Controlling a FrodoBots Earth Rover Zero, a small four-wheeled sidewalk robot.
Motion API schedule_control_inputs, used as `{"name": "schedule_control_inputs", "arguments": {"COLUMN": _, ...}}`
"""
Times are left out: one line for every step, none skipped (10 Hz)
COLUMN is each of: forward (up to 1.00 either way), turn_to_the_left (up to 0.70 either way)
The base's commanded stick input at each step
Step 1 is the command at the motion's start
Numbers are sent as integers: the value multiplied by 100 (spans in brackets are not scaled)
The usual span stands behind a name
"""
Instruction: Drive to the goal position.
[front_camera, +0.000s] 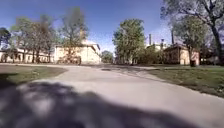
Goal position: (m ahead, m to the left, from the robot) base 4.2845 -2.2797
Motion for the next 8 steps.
{"name": "schedule_control_inputs", "arguments": {"forward": 66, "turn_to_the_left": 23}}
{"name": "schedule_control_inputs", "arguments": {"forward": 66, "turn_to_the_left": 4}}
{"name": "schedule_control_inputs", "arguments": {"forward": 66, "turn_to_the_left": 0}}
{"name": "schedule_control_inputs", "arguments": {"forward": 66, "turn_to_the_left": 11}}
{"name": "schedule_control_inputs", "arguments": {"forward": 66, "turn_to_the_left": 27}}
{"name": "schedule_control_inputs", "arguments": {"forward": 66, "turn_to_the_left": 23}}
{"name": "schedule_control_inputs", "arguments": {"forward": 66, "turn_to_the_left": 7}}
{"name": "schedule_control_inputs", "arguments": {"forward": 66, "turn_to_the_left": 0}}
